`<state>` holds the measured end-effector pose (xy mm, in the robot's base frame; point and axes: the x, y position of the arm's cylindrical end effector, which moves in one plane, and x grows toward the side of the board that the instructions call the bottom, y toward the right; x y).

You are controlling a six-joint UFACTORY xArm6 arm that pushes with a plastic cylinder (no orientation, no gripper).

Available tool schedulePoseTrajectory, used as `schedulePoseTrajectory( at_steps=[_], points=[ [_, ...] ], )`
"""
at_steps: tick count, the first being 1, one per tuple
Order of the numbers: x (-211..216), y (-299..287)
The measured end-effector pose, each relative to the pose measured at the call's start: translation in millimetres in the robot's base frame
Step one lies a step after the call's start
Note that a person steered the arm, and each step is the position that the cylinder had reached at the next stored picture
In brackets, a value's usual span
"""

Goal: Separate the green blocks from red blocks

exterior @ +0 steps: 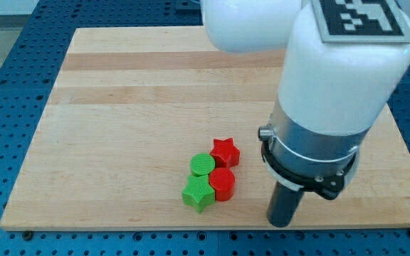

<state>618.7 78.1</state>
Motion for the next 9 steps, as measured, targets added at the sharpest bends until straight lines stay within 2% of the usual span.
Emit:
schedulePoseTrajectory(
  at_steps=[2,4,7,8,9],
  points=[
    [0,-55],
    [-2,-76],
    [-66,-103],
    [-64,-107],
    [-45,-119]
  ],
)
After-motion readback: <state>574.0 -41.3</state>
